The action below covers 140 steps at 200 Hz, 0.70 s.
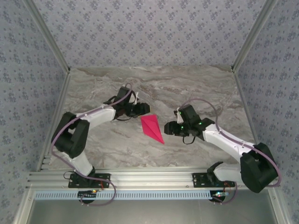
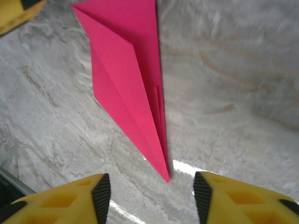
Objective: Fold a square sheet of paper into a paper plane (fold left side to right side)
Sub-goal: Turn over the paper at the center of the table.
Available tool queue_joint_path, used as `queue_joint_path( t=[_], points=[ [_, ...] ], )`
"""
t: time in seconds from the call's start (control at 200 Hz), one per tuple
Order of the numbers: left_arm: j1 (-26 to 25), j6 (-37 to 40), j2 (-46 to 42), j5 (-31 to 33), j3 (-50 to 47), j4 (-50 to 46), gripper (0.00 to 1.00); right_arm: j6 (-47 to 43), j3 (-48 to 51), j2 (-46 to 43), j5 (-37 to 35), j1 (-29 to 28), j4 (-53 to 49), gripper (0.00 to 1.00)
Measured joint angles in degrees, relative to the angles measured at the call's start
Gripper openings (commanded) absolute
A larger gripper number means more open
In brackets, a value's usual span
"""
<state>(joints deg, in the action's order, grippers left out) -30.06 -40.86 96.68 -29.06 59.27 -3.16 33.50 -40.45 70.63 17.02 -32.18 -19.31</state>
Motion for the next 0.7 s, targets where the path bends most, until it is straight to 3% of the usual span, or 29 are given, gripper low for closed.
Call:
queue_joint_path(
  t=[0.12, 0.3, 0.7],
  points=[
    [1.11, -1.51, -3.28, 0.07, -3.69, 1.86, 0.49, -1.68, 0.13, -1.55, -0.87, 1.4, 1.2, 0.67],
    [1.09, -4.63, -0.13, -0.96, -9.07, 3.87, 0.49, -2.75, 1.38, -3.37, -1.18, 2.34, 4.52, 0.74],
    [-0.22, -7.08, 7.52, -2.62, -7.54, 9.14, 0.46, -0.13, 6.97, -11.43, 0.87, 7.26, 8.79, 0.87]
  ],
)
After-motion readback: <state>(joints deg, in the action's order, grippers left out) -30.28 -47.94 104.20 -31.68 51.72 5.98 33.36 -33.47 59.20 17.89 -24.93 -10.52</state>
